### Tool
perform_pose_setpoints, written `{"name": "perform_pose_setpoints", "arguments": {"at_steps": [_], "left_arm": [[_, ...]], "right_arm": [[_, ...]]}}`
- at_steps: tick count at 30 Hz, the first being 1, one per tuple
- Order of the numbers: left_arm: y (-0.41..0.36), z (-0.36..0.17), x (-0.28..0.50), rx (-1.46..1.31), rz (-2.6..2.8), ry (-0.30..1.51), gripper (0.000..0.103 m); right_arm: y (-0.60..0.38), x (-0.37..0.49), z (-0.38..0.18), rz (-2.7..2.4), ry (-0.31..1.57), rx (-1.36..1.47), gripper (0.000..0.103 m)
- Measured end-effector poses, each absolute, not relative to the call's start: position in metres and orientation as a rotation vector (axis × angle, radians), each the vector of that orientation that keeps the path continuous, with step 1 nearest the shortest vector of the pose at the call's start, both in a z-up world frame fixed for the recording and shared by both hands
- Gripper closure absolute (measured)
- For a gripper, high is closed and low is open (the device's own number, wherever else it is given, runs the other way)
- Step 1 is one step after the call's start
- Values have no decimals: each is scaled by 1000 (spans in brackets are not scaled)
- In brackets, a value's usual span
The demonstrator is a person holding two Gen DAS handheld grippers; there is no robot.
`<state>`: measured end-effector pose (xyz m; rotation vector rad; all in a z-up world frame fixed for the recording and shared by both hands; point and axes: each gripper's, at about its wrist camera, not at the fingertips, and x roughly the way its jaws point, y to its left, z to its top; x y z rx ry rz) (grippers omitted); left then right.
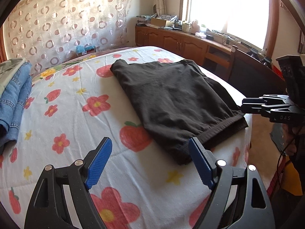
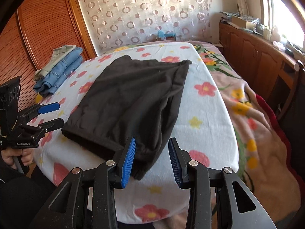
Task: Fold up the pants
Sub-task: 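Grasp the black shorts hem with the right gripper while the left gripper grasps it too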
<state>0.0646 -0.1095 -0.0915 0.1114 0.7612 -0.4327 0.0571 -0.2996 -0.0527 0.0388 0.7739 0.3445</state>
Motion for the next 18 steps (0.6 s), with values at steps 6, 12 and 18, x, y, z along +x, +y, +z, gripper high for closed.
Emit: {"name": "perform_pose_setpoints", "arguments": {"at_steps": [6,12,18], "left_arm": [[-117,-102,61,124,-487,791,34],[-122,-106,60,124,-514,799,44],[-125,-105,56,127,-537,792,56]], "right_arm": [[-291,59,-56,351,796,55,79],[-287,55,-54,364,787,32,97],[-289,39,-45,387,776,27,98]]}}
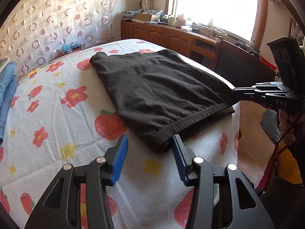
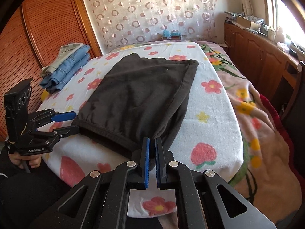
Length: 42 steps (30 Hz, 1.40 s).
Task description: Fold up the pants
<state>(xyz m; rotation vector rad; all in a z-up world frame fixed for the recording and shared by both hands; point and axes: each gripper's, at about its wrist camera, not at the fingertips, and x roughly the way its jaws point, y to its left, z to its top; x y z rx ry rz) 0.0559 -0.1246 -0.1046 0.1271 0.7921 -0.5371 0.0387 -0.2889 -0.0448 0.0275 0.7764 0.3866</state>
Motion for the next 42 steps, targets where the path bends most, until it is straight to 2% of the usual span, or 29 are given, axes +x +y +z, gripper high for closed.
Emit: {"name": "perform_pose_setpoints", "arguments": {"at_steps": [4,12,14,17,29,30,32,33,35,42], "left_arm": [[-123,-102,54,112,-554,780,63],[-125,-107,56,113,-558,798,63],[-126,-107,56,111,-571,797,73],[-127,-103,52,116,-581,783,81],[-124,-96,50,113,-579,774,82],[-124,-97,50,112,-579,776,82],[-124,-99,51,112,-578,783,82],[-124,-99,51,112,-578,785,82],[-123,-101,51,110,-577,791,82],[-122,-107,51,103,-575,812,82]], "right_arm": [[-287,34,-49,379,798,26,98],[-286,38,-50,366,797,38,98],[-286,38,-51,363,796,42,98],[-287,39,-53,360,800,47,98],[-288,38,-48,346,783,39,98],[-288,39,-48,344,783,38,96],[-287,40,-49,328,780,34,81],[-287,41,-49,312,777,31,78],[-288,44,-50,286,779,39,59],[-285,52,-61,290,808,73,57]]}}
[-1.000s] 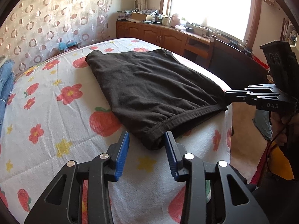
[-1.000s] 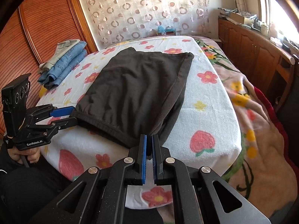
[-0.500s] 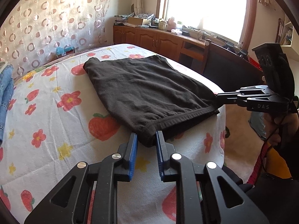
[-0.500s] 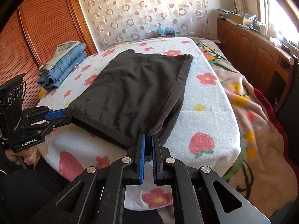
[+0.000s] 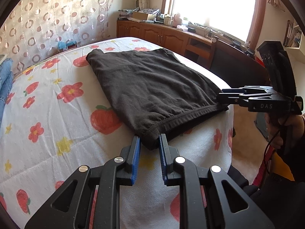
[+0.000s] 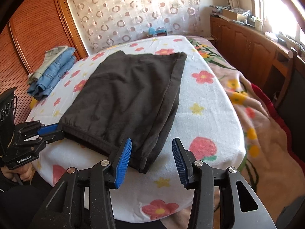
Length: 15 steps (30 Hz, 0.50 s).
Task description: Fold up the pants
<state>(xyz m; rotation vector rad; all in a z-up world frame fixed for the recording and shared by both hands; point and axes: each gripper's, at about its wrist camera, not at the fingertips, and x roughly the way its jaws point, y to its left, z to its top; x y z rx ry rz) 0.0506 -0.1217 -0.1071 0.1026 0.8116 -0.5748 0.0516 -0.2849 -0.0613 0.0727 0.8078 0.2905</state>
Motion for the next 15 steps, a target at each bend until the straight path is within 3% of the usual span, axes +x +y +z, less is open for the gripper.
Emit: {"name": "perform_pose_setpoints", "arguments": {"at_steps": [12,15], "left_arm": [[-122,-110,52,100,-569,818,82],[-122,-110,53,99,-565,813,79]], "right_arm": [[-272,53,-67,287,790,3,57],[-272,53,-68,295,787,-1,66]]}}
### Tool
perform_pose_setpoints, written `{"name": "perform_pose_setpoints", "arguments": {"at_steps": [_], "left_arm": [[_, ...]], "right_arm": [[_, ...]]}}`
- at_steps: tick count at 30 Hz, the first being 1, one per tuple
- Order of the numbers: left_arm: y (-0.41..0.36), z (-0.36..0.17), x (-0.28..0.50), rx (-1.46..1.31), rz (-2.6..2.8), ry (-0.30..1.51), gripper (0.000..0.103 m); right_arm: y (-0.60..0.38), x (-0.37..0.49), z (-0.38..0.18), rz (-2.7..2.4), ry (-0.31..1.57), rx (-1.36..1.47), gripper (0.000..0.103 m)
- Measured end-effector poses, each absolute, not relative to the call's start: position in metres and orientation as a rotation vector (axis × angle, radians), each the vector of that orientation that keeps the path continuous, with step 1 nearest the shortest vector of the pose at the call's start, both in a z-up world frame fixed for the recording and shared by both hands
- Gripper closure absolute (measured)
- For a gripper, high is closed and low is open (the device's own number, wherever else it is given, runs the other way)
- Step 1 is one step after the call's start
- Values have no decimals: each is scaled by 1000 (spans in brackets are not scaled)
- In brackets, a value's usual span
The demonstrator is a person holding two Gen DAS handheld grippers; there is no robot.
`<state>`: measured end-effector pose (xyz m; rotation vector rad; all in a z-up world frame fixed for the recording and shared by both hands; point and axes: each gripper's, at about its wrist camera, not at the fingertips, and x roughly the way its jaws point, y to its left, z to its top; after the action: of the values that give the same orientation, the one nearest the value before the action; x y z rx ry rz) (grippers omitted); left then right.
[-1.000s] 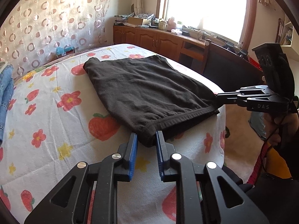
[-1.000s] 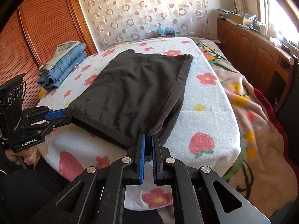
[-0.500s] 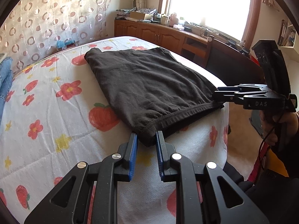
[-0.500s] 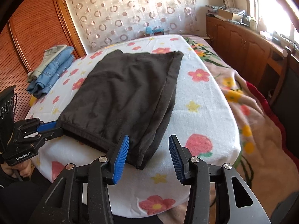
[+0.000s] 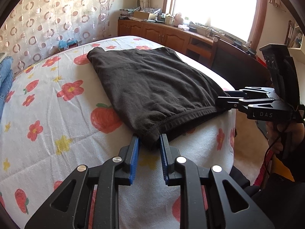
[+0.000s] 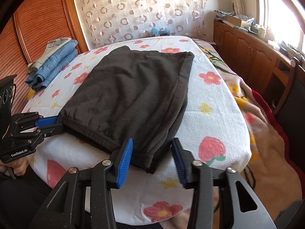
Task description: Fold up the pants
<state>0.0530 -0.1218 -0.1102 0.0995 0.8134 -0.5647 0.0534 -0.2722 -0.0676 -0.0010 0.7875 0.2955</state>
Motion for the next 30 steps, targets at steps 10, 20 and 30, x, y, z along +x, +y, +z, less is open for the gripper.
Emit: {"name": "perform_pose_setpoints", "arguments": {"at_steps": [10,20,30], "left_arm": [[-123,-111,53,102,-570,794,84],[-113,-57,50,40,-592,680,91],[-93,41,43,48,-550,477,92]], "right_arm": [[-272,53,-70,340,782,9,93],[-280,51,-37,388,683,50,96],[-268,35,54,464,473,-16,96]]}}
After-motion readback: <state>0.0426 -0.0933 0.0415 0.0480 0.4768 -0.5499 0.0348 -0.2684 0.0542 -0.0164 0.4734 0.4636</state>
